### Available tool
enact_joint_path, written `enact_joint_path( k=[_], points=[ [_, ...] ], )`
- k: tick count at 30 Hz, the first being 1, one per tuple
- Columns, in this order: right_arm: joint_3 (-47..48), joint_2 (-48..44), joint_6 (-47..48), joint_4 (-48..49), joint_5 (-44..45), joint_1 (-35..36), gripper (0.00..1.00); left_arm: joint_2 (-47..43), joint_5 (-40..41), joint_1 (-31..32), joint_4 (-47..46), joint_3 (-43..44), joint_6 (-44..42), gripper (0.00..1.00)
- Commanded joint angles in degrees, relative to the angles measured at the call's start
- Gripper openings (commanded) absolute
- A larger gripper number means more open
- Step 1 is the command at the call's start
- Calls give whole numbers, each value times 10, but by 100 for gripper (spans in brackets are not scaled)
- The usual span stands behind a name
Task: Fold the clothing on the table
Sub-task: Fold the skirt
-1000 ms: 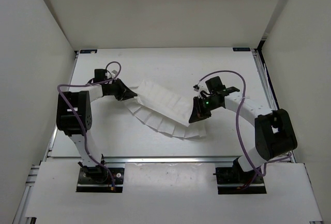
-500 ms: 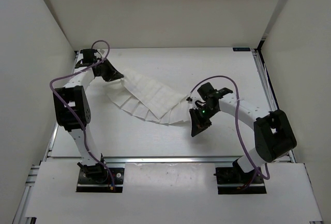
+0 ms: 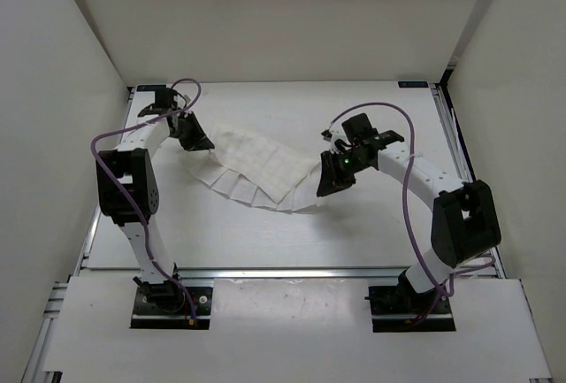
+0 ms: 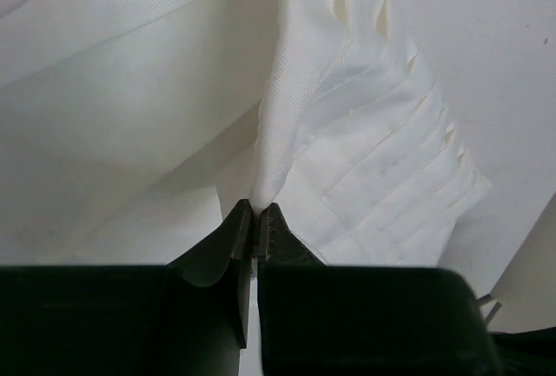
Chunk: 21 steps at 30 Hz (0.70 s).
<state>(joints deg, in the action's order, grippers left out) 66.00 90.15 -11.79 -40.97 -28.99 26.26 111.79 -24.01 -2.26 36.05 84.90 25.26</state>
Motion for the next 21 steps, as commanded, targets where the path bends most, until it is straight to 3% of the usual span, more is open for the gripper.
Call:
enact_joint_path(
  k=[1,5,10,18,21],
  points=[
    [35,28,-27,66,4,-6,28,-68,31,4,20,-18,-19,0],
    [79,102,-69,112,-69,-7,38,-70,15,-1,15,-45,-16,0],
    [99,177,-118,152,-58,13,53,-93,-5,-8,-5,-85,-7,0],
    [59,195,-197,238,-38,21,50,-138,-2,16,-27,-170,-3,0],
    [68,205,-204,210,-33,24,47,-138,-4,15,-24,-182,-6,0]
  ],
)
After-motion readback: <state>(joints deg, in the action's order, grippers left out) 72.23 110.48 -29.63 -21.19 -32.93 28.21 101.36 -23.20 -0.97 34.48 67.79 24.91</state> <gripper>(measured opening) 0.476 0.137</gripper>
